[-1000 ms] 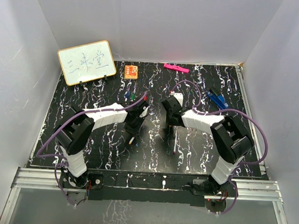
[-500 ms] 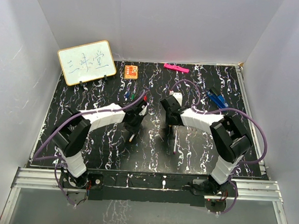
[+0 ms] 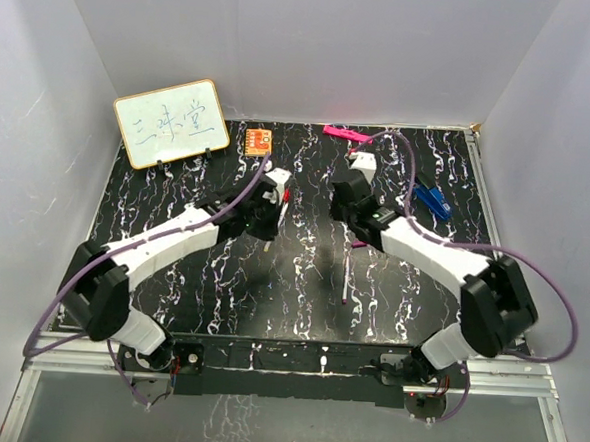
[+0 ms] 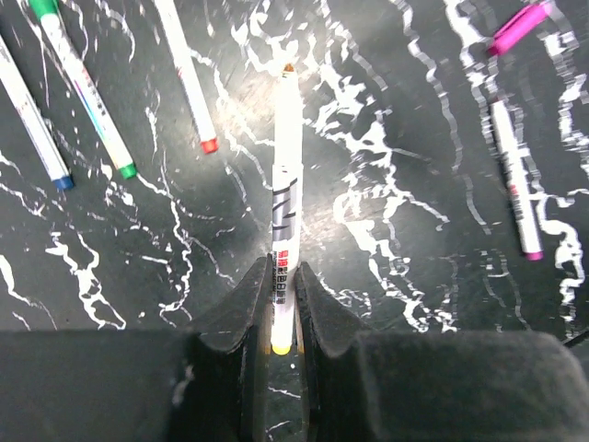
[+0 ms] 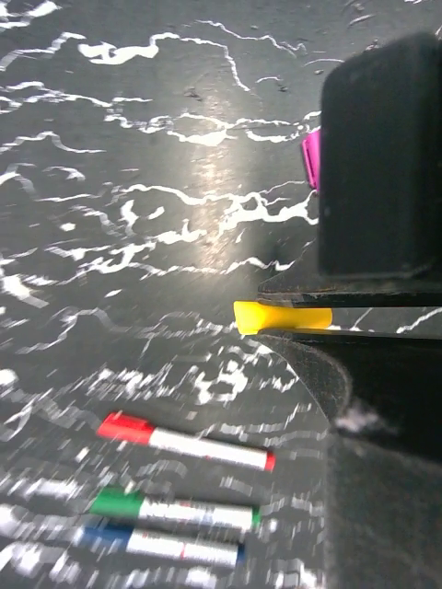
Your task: Insert the pens into the pen caps
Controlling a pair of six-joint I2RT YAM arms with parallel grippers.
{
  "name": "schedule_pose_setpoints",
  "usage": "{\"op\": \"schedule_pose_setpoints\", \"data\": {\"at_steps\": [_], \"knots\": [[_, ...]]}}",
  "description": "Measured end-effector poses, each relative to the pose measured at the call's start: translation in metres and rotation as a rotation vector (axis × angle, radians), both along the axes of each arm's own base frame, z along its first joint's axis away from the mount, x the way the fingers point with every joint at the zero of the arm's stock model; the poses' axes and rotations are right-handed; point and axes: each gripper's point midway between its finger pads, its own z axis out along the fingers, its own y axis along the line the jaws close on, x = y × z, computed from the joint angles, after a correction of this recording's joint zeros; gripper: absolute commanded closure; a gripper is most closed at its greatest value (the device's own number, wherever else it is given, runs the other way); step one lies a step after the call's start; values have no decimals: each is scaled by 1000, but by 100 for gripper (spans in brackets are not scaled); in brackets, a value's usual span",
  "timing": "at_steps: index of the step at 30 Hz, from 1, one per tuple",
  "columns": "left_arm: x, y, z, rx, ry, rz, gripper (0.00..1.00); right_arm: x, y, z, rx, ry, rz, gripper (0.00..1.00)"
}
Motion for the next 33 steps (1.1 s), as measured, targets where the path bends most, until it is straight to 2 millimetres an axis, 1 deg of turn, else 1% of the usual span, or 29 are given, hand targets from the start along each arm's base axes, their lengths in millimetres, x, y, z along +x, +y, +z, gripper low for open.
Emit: {"op": "schedule_pose_setpoints", "data": {"at_steps": [2,5,8,12,17,20,24,28,33], "knots": [[1,-5,15,-55,-47,-14,100,2,0,29,64,-98,-1,100],[3,-15,35,-138,-110,-49,100,-2,-7,66,154,-230,-4,100],[5,-26,45,-207,-151,-85,100,-8,-13,92,225,-341,8,100],[1,-44,50,-319,-178,-142,100,-19,-16,117,319,-474,48,100],[-9,-66,57,-452,-190,-213,100,-30,-11,135,417,-577,98,100],[-17,-81,68,-525,-202,-266,100,-33,-6,144,477,-618,122,100],[-25,-97,84,-595,-222,-323,100,-36,-1,149,532,-646,145,100],[-32,-106,94,-641,-225,-356,100,-37,3,158,576,-673,156,100],[-34,-109,98,-663,-226,-365,100,-40,6,170,618,-704,176,100]]}}
